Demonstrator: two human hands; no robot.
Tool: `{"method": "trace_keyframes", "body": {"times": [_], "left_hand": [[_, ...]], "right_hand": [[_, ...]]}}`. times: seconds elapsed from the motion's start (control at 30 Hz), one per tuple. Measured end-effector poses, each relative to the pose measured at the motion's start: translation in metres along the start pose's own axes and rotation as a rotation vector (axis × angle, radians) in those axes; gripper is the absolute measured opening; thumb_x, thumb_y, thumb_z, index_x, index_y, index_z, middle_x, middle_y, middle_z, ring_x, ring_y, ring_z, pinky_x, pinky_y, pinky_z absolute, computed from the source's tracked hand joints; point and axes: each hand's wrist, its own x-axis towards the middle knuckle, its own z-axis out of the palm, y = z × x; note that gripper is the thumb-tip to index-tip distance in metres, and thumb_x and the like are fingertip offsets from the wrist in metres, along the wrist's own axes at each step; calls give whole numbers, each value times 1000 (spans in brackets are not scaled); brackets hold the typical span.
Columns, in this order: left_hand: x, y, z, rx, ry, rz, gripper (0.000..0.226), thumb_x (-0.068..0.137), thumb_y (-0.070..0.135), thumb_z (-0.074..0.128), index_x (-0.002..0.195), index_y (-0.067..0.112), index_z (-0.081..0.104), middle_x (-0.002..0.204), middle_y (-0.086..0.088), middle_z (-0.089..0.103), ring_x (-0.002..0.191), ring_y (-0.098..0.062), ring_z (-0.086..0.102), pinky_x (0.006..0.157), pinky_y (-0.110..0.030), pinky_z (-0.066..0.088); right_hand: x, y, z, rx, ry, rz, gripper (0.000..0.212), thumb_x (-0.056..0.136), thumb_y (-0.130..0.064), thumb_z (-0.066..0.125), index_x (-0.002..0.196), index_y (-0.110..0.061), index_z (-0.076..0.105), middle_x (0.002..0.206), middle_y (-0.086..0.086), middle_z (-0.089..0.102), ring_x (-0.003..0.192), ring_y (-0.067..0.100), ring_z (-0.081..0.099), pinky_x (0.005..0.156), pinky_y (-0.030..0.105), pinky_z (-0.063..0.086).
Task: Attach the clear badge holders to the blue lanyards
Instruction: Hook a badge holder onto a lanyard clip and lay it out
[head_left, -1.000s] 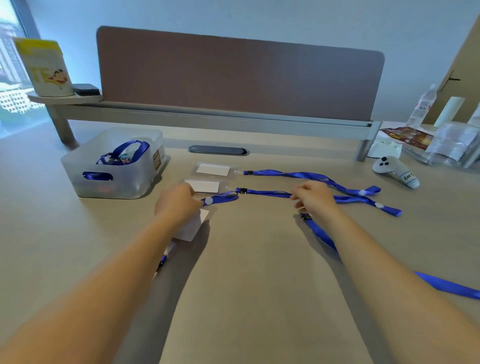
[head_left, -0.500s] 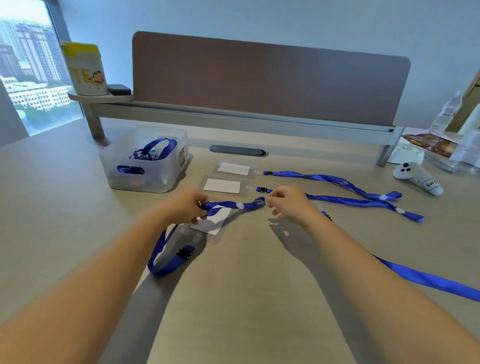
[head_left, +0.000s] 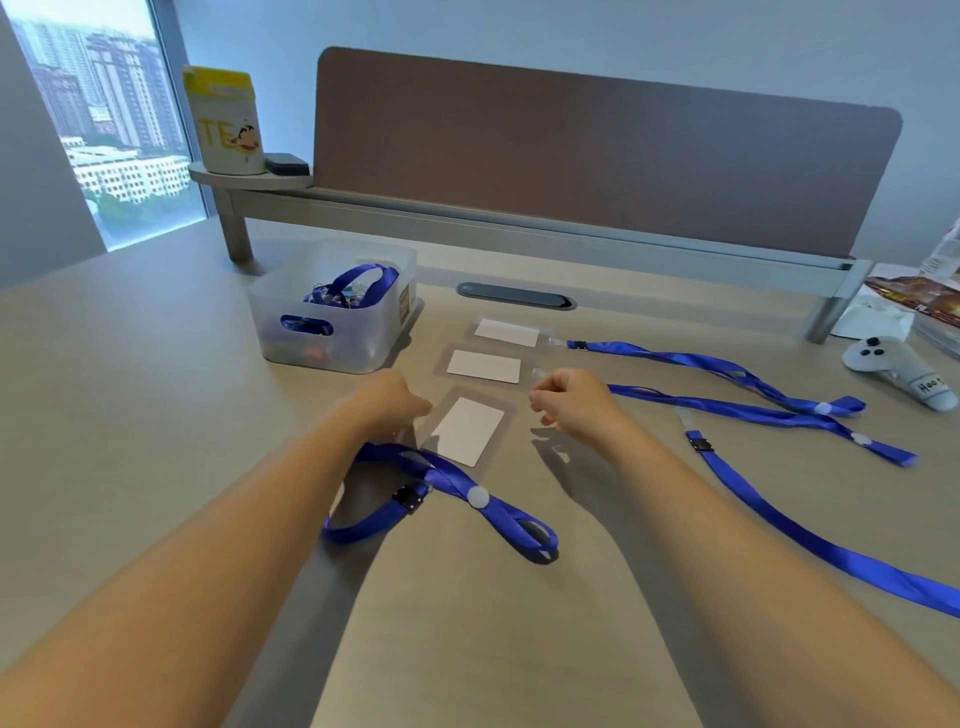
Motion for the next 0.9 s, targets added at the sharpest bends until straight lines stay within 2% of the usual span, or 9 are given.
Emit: {"method": "trace_keyframes", "body": {"times": [0.13,0.27,0.4,0.53,0.6,0.7,0.77,0.83,0.9], "left_hand": [[13,16,24,178,58,-41,47,73,53,63,85,9,50,92,-9,56,91,-25,57,84,-33,48],[18,32,31,224,-25,-79,64,69,46,71,113,5,48,98,-12,53,104,-29,55,95,-40,48],[15,37,24,216,-72,-61,57,81,41,61,120,2,46,109,-15,56,107,-29,56,94,-34,45],[13,31,7,-89,19,26,31,91,18,50,116,1,50,104,-16,55,100,-28,55,84,-32,45],[10,33,-11,-256,93,83,23,93,10,44,113,0,52,104,-16,52,96,-26,52,80,-32,44],[-6,43,-41,-421,189,161,20,93,5,39,102,2,57,98,-12,48,81,-21,49,69,-27,43],[-16,50,-56,-504,239,191,24,93,4,39,110,-1,56,86,-12,49,75,-21,48,65,-28,43],[-28,57,-67,-606,261,210,25,93,5,41,115,0,53,77,-9,49,75,-22,51,67,-27,45],[-40,62,-75,-714,255,227,22,93,6,43,112,1,54,92,-14,55,93,-28,57,75,-29,47]], "right_hand": [[5,7,-4,-3,18,27,24,93,-12,47,108,0,61,97,9,58,86,18,54,58,19,42],[8,15,-11,-9,32,65,24,93,-14,47,109,-2,60,111,15,63,87,17,55,66,24,46],[7,20,-17,-18,38,85,23,93,-13,47,109,-2,60,115,16,63,83,16,56,67,25,46],[4,21,-21,-55,49,67,23,93,-12,47,108,-2,61,115,16,63,77,12,54,62,21,44],[2,20,-21,-145,51,61,24,93,-13,46,109,-2,60,116,14,63,81,14,56,69,23,47],[-1,16,-20,-422,14,76,27,93,-16,45,108,-3,62,115,16,65,98,26,63,85,35,51],[-5,10,-18,-506,9,70,26,92,-17,45,107,-4,62,112,16,67,100,27,63,86,37,52],[-9,0,-17,-452,5,11,29,92,-18,47,112,-3,60,116,14,65,104,27,61,91,37,51],[-17,-15,-17,-224,-43,-55,35,92,-21,49,124,-6,54,126,10,59,111,22,57,92,30,45]]}}
